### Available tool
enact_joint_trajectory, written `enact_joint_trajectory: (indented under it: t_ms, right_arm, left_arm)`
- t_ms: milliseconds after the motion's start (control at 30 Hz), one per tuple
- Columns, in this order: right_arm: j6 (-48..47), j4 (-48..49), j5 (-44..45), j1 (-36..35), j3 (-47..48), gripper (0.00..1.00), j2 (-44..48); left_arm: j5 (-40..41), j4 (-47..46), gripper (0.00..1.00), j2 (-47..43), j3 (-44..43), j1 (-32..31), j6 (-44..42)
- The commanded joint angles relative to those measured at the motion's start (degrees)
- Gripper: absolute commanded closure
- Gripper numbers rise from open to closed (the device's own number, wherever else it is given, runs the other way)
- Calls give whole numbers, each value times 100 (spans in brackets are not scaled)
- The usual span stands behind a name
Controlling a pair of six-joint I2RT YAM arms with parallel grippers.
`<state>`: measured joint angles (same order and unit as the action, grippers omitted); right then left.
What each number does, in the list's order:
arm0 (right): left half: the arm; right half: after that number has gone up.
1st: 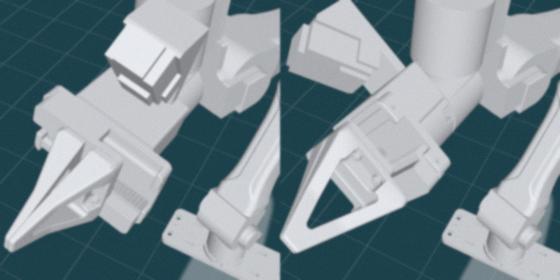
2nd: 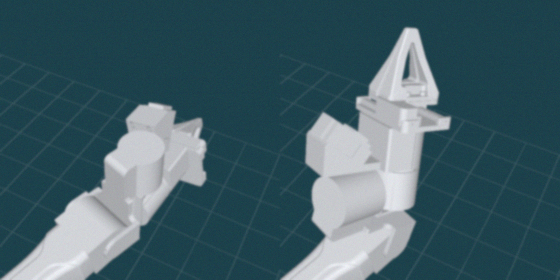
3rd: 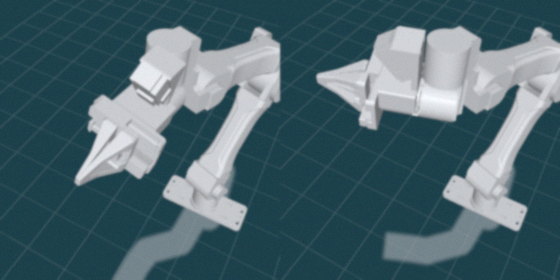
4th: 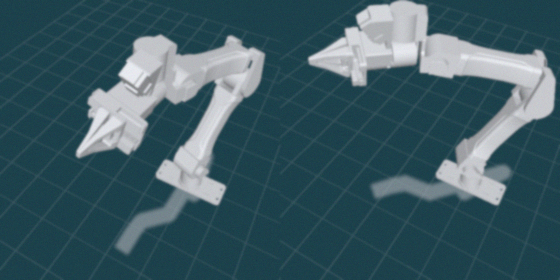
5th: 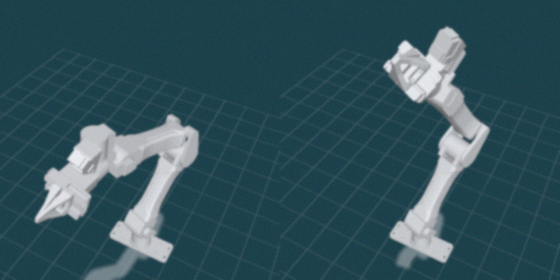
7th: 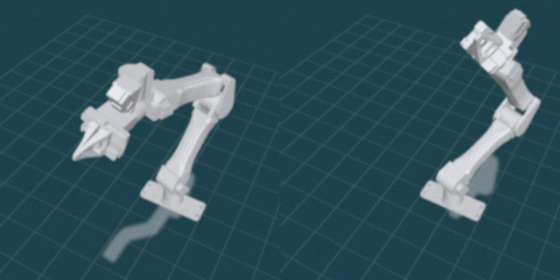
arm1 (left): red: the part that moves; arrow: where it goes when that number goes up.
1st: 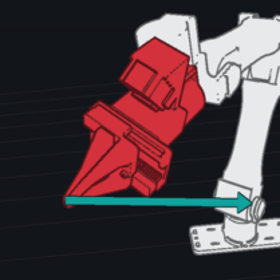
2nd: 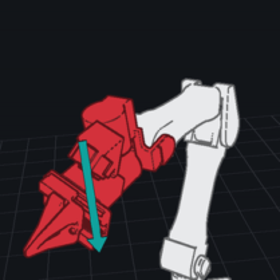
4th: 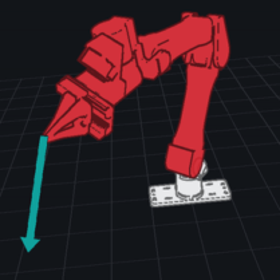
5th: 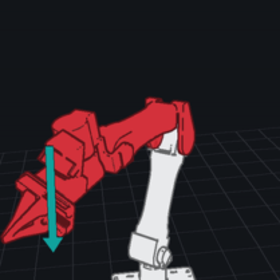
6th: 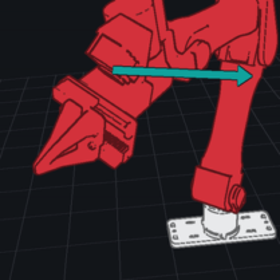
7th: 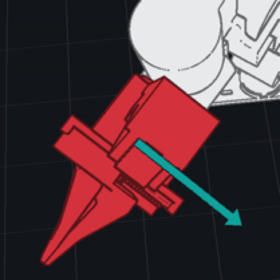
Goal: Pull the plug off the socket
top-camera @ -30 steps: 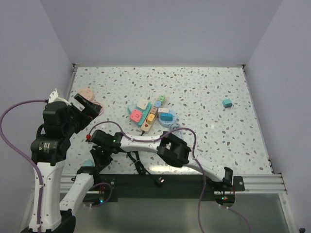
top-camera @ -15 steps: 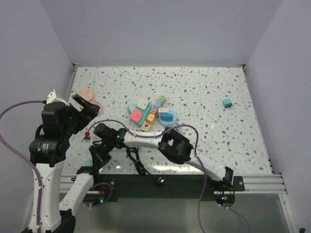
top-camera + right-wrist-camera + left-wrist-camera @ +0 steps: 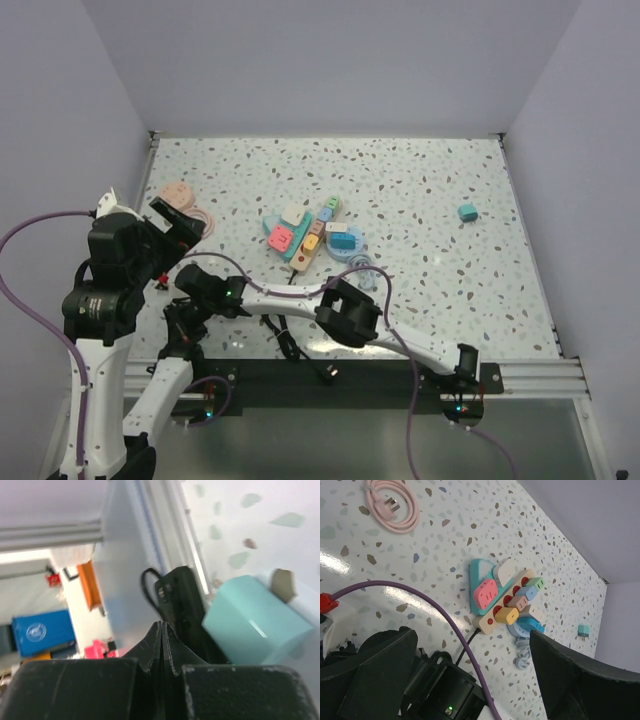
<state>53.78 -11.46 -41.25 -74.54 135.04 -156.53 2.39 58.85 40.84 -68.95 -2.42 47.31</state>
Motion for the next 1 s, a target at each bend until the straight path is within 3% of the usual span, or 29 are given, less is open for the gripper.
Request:
enact_joint_trajectory:
  t_ms: [0,300,533,733,900,967]
  right_arm:
    - [-122,-540,942,-227,181,100,26]
    - [-228,-973,3314,-113,-680,100,799]
    - [53,-1139,4362,448,-1015,100,1098]
    - [99,-612,3801,976,-1418,100,1352]
    - [-622,-199,2229,960,-2269,99,1950]
    - [-842,-198,1790,863,-2482,91,2195]
  left_arm:
    - [103,-58,1,-32,30,-22,6]
    - [112,-32,1,-67,83,-22,6]
    - [130,12,0,-120,153,-13,-11]
    - [226,100,0,-199,285,-22,-72]
    - [534,390,0,-217,154,-13,-134]
    - [674,495,0,-191,57,-22,-82]
